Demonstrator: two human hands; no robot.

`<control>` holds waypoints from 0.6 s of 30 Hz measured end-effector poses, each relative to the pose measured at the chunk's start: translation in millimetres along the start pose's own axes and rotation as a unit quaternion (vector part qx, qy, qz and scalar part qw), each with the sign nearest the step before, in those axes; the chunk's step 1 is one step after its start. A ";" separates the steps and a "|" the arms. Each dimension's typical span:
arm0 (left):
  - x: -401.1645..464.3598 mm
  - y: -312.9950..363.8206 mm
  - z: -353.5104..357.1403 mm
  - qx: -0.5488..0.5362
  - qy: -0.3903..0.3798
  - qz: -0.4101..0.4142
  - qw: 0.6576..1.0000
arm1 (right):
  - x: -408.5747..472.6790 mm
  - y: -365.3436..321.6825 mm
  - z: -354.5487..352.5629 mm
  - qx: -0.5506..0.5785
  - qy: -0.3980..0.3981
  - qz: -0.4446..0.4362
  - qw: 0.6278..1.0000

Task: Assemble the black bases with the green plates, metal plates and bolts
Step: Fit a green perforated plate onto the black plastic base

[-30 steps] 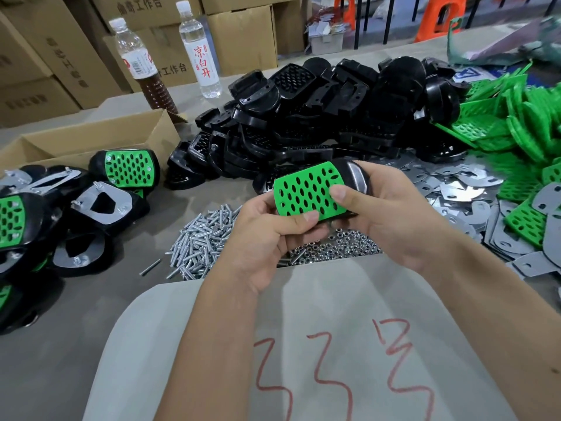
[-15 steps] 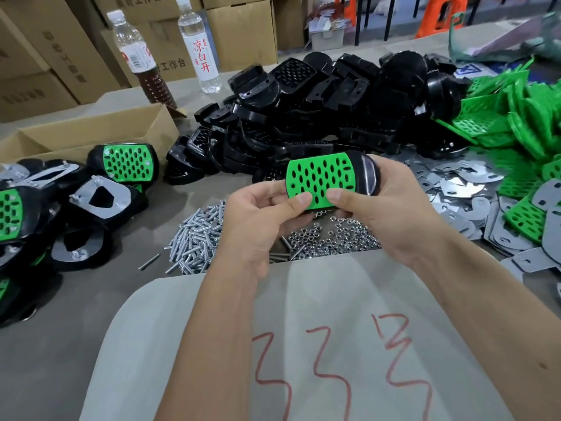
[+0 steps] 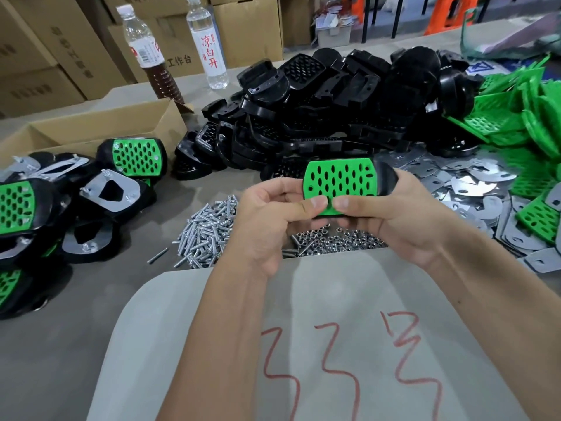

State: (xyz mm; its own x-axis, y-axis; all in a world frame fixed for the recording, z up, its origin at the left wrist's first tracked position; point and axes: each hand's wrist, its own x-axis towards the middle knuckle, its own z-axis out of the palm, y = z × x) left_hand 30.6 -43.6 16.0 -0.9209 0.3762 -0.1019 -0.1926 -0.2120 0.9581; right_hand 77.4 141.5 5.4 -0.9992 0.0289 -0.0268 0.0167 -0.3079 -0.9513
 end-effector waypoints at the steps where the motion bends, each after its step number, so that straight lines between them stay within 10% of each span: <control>1: -0.5 0.1 1.1 -0.011 -0.007 0.006 1.000 | -0.3 -1.9 -0.1 0.011 -0.004 0.000 1.000; 18: 3.1 -1.6 10.7 0.021 0.060 0.041 0.997 | -0.9 -2.6 9.0 -0.057 0.022 -0.038 0.997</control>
State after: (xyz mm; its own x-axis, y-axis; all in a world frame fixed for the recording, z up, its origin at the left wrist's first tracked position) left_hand 31.7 -32.4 17.0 -0.9672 0.2487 -0.0519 -0.1035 -0.1990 0.9745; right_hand 77.9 133.7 10.7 -0.9953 0.0902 0.0361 -0.0530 -0.1926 -0.9798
